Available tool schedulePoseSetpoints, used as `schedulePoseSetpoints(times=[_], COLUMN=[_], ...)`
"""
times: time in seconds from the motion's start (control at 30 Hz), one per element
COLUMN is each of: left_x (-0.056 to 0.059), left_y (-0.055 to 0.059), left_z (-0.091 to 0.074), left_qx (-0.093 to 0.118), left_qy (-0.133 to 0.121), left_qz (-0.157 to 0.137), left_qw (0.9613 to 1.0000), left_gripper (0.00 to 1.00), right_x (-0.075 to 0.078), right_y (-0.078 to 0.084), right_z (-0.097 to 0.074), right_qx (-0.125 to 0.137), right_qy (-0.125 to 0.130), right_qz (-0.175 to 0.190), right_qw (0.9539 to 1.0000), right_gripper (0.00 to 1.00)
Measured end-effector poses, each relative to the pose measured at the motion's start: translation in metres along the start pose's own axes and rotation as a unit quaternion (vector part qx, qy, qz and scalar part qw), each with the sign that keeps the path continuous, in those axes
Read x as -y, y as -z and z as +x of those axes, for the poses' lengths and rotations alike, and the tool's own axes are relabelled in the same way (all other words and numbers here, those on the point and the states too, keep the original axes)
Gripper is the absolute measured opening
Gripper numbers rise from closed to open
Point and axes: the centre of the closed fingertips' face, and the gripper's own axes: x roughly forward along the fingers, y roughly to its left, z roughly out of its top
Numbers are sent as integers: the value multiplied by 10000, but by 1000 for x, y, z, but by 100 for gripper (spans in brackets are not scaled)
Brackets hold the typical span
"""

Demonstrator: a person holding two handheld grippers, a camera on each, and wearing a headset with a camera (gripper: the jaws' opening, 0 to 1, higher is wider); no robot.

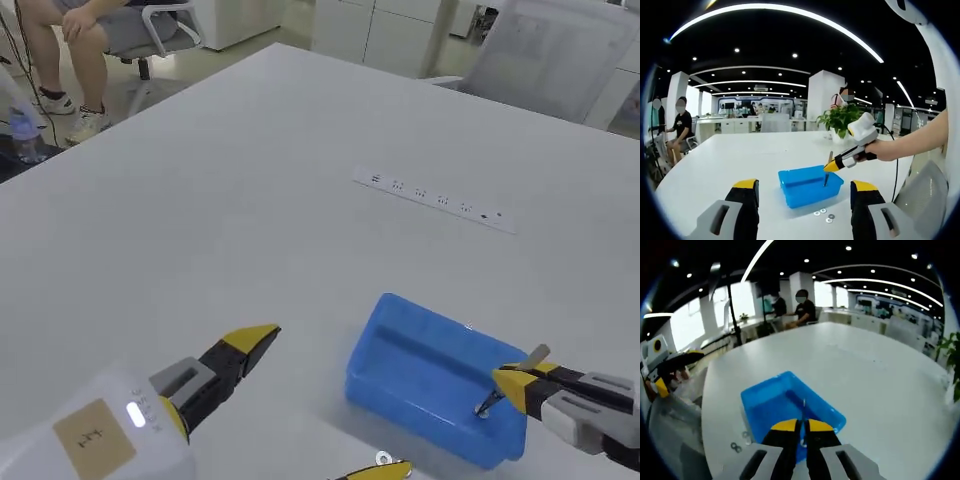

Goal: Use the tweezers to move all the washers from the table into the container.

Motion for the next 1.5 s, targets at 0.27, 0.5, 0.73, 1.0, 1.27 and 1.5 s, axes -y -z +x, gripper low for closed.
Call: schedulePoseSetpoints(times=[0.27, 0.5, 0.73, 1.0, 1.27, 1.5], left_x=[3, 1, 5, 7, 6, 6], left_y=[-2, -2, -1, -1, 2, 2], left_z=[0, -1, 0, 0, 0, 0], left_qx=[1, 19, -1, 2, -18, -36], left_qy=[38, 49, 131, 165, 188, 173], left_qz=[-5, -20, 33, 23, 31, 33], left_qw=[10000, 10000, 9999, 9999, 9998, 9998], left_gripper=[75, 75, 74, 73, 72, 72], right_x=[0, -5, -32, -72, -107, -115], right_y=[0, -17, -36, -35, -8, 18], right_z=[0, -13, -35, -48, -34, -17], right_qx=[48, 334, 650, 680, 295, -20], right_qy=[-16, -38, -235, -629, -1138, -1286], right_qz=[-123, -50, 10, -30, -182, -189], right_qw=[9999, 9994, 9976, 9957, 9929, 9915], right_gripper=[3, 3, 2, 2, 2, 3])
